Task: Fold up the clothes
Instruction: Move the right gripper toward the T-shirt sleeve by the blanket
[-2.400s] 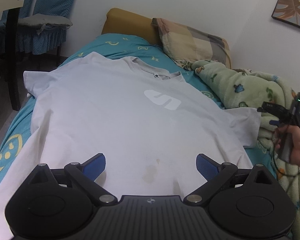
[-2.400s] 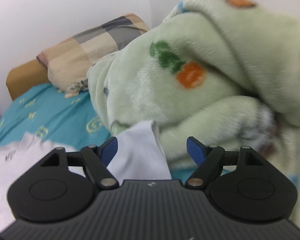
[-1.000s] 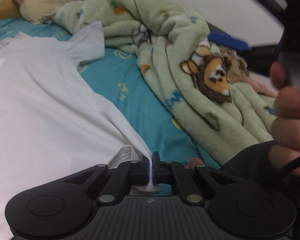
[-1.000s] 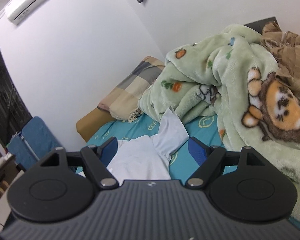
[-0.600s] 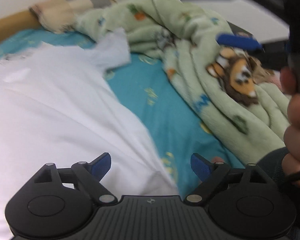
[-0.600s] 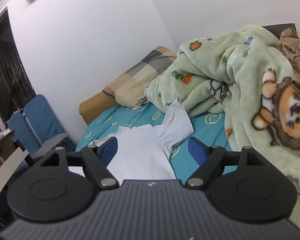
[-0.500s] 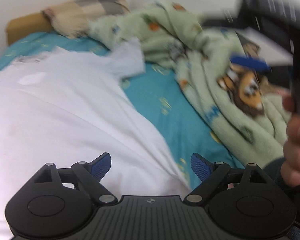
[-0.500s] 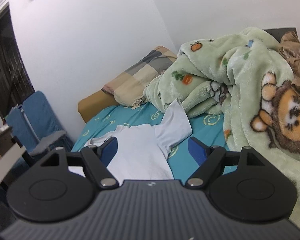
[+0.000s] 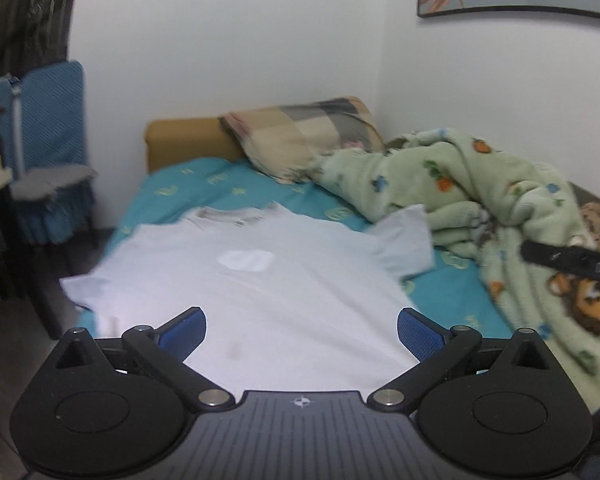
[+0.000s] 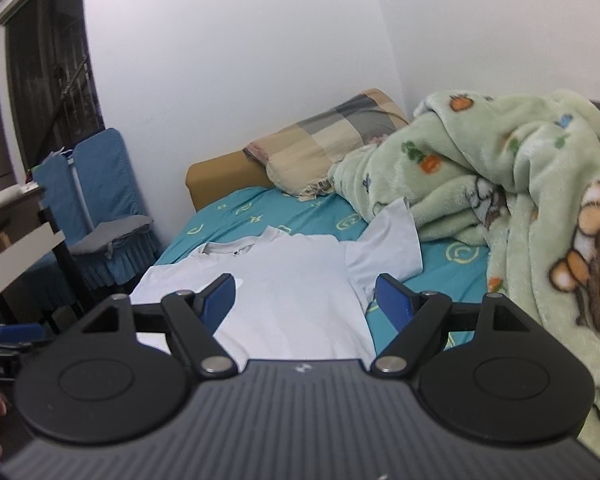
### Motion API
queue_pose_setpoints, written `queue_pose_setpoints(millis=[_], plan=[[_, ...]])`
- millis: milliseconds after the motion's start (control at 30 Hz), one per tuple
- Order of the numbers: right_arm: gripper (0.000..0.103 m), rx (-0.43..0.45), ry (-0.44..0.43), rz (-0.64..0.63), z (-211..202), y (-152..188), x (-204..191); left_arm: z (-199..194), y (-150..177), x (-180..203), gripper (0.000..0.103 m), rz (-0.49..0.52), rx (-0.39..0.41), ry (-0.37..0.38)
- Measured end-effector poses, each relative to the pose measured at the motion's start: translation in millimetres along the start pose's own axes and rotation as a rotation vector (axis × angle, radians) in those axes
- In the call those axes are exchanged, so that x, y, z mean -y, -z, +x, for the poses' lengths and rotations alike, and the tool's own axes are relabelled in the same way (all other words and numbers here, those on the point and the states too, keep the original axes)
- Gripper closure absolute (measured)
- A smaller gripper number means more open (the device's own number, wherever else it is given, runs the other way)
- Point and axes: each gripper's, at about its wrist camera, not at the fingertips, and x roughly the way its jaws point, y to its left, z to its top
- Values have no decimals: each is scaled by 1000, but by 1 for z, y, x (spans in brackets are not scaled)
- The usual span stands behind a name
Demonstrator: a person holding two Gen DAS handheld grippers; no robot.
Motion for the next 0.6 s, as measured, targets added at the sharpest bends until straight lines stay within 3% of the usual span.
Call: queue_pose_setpoints(millis=[233, 267, 433, 600], plan=[[25, 11, -7, -35, -1, 0, -9, -1, 24, -35, 0, -114, 7, -42], [32, 12, -9, -46, -1, 0, -10, -1, 25, -38, 0, -122, 9, -47], [32, -11, -45, -75, 2, 2, -15, -6, 30, -39, 0, -124, 16, -48], [17, -22, -52, -26, 2, 1, -8, -6, 32, -37, 0, -129, 12, -60]])
